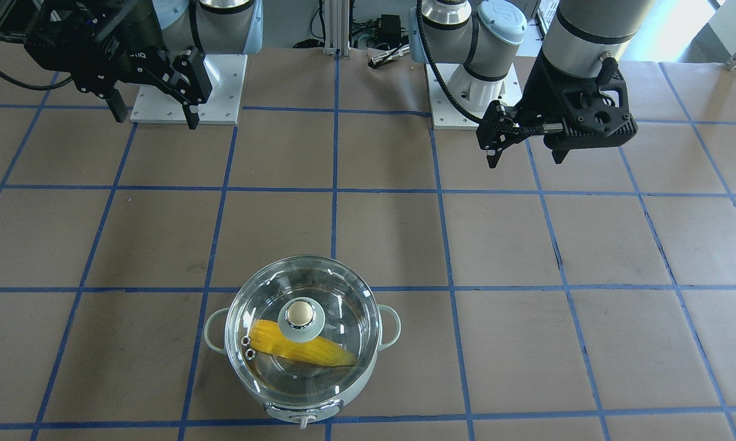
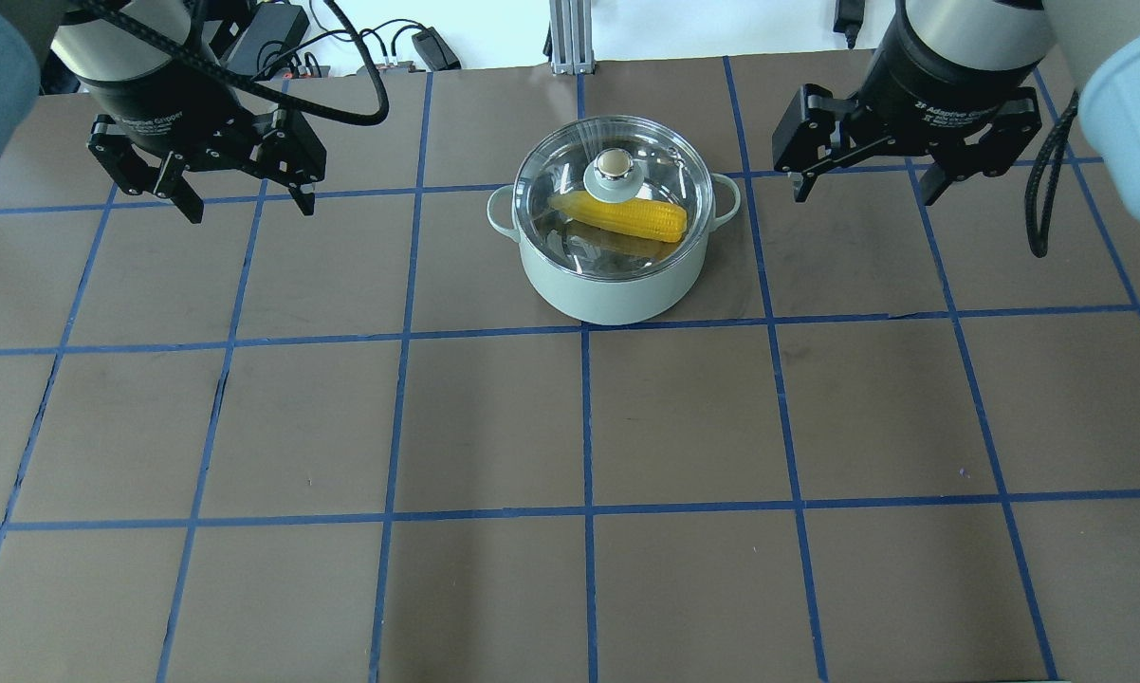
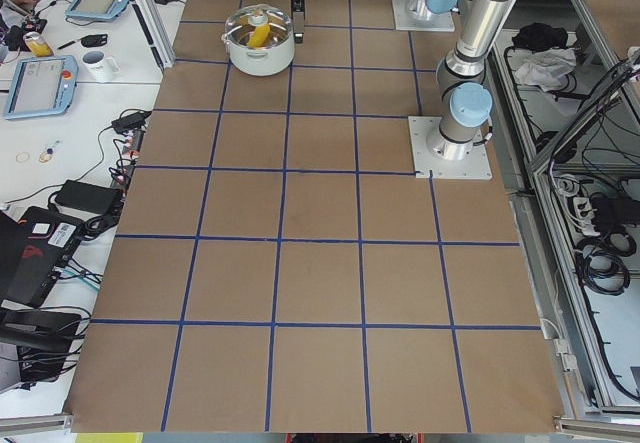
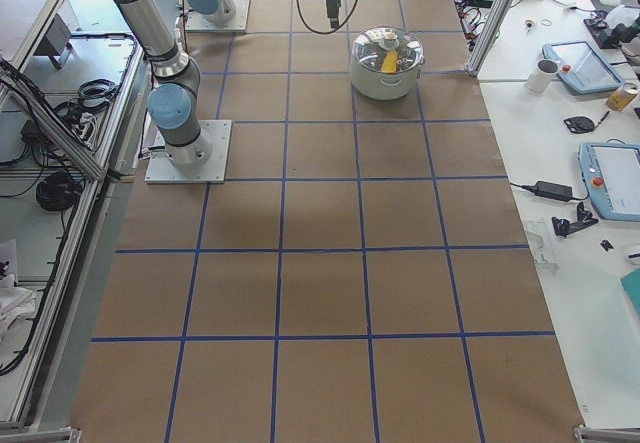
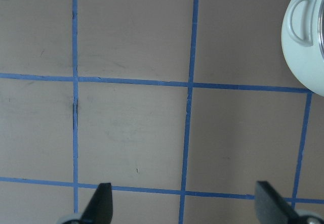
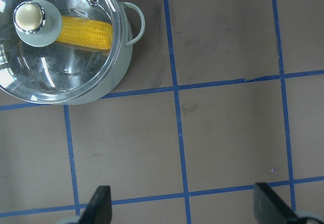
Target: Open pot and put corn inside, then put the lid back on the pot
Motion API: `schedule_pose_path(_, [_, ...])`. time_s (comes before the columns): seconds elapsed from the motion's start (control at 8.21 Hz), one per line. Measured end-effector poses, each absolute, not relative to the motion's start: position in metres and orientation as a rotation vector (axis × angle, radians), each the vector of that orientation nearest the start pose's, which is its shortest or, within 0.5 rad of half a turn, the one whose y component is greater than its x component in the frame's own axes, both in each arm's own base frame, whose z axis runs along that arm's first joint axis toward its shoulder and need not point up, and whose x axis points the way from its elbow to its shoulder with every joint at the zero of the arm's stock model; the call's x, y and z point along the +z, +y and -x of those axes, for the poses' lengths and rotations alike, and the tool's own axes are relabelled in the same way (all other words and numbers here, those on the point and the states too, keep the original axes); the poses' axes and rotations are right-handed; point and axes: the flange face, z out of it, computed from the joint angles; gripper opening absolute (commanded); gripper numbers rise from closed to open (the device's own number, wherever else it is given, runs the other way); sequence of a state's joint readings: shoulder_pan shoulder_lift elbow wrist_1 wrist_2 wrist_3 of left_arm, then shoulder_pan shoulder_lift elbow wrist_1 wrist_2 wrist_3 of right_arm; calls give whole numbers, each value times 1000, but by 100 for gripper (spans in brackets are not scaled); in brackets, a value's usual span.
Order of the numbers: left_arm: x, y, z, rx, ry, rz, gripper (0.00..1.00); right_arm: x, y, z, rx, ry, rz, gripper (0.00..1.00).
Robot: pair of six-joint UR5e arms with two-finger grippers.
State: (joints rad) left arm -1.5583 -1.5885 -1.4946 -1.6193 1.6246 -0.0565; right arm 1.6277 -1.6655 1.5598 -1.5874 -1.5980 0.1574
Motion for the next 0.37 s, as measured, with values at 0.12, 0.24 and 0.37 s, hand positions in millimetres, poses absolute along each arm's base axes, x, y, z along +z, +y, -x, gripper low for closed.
schedule_pose_path(0.12, [512,-501,122,-18,3084,106,100,540,-453,-156,-194,3146,-153,100])
schedule_pose_path(0.24, [512,-502,122,-17,3084,104,100,540,-453,-156,-193,3148,-144,100])
schedule_pose_path(0.37, [511,-502,121,-15,3083,103,100,540,-452,-156,-193,3148,-139,100])
